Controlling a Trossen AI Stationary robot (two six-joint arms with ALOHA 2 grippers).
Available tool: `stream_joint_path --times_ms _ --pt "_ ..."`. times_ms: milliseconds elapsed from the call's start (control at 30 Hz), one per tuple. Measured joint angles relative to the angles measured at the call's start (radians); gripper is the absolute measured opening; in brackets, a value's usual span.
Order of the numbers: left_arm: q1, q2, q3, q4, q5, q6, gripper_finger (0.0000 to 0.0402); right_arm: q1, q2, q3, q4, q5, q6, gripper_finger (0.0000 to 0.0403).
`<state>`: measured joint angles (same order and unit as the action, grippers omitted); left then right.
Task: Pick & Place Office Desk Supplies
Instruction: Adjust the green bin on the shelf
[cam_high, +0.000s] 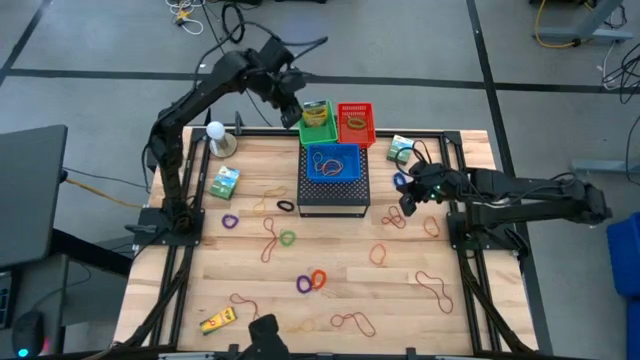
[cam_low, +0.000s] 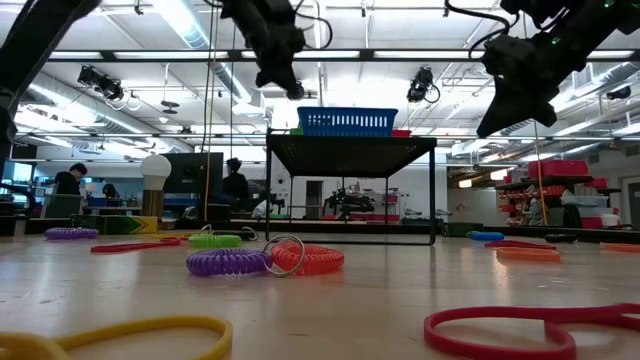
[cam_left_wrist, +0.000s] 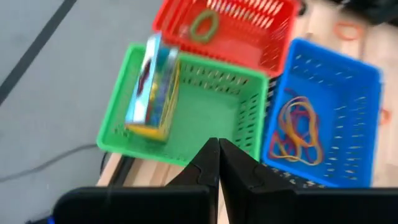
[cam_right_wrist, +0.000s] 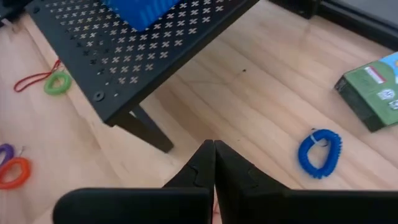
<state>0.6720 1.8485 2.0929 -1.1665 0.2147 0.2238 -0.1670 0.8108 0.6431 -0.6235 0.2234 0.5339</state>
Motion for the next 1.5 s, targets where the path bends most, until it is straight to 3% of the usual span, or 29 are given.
stream_joint_path --times_ms 267,433,700,1500 --pt "0.042 -0.241 -0.620 0.546 -0.110 -0.135 0.0008 -0.041 0.000 0.000 0.000 -0.004 -0.026 0.0006" --pt "0.101 -0.300 -0.827 0.724 -0.152 -0.197 0.0008 -0.040 0.000 0.001 0.003 -0.004 -0.019 0.0006" --pt "0.129 -0.239 -0.870 0.951 -0.114 -0.195 0.0008 -0.040 0.000 0.001 0.007 -0.004 -0.016 0.0007" --pt "0.136 -0.186 -0.870 1.087 -0.056 -0.125 0.0008 -0.040 0.000 0.001 0.008 -0.014 -0.015 0.0007"
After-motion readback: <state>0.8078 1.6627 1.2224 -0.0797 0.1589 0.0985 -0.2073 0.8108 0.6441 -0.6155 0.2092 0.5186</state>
